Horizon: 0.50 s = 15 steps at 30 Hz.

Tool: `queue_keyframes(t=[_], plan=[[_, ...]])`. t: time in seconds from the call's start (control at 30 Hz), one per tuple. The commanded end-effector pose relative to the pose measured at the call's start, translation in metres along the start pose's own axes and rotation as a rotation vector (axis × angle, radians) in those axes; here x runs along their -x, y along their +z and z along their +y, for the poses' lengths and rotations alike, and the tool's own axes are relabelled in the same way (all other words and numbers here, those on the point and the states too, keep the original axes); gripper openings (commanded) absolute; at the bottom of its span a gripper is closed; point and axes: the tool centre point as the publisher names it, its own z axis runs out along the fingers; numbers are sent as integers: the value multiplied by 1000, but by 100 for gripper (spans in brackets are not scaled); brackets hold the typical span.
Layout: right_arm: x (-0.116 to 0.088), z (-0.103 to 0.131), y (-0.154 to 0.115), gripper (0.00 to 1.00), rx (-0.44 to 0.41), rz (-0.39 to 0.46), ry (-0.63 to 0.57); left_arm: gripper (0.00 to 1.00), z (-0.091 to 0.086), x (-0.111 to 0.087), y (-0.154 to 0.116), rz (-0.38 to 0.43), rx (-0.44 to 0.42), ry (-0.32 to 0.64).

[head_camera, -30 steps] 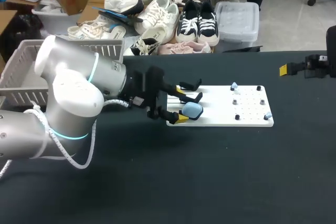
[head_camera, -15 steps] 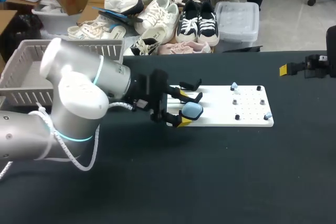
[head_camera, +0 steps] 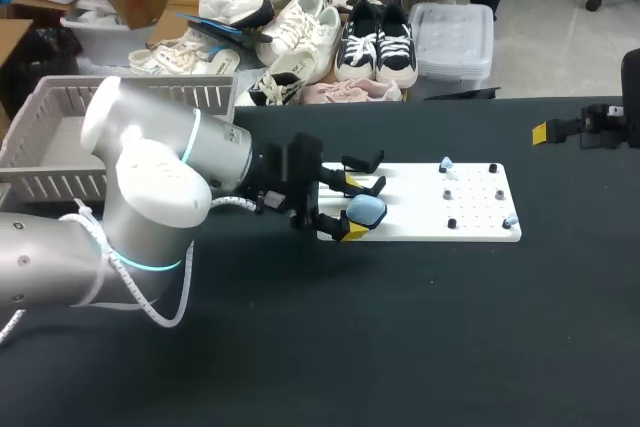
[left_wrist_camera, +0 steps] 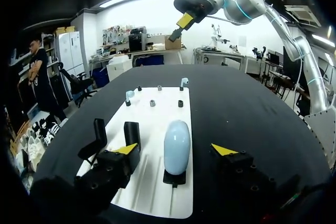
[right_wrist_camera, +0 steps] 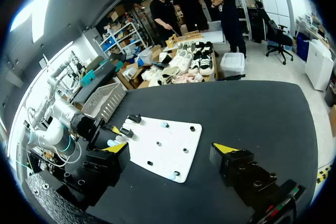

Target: Pick up each earbud case from the left stands, insert the matching earbuds, close the lid, and place the case in the box.

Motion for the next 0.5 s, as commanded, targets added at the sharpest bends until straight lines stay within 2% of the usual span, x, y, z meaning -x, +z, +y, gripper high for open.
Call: queue_keyframes(t=[0.03,0.37,0.5], plan=[[1,-1,0,100,3,3,0,85,1,-2,2,-5,3,1],[1,-1,0,100,3,3,0,79,0,-5,2,-4,2,-9],[1,-1,0,100,3,3,0,80,1,-5,2,-9,-2,-21]])
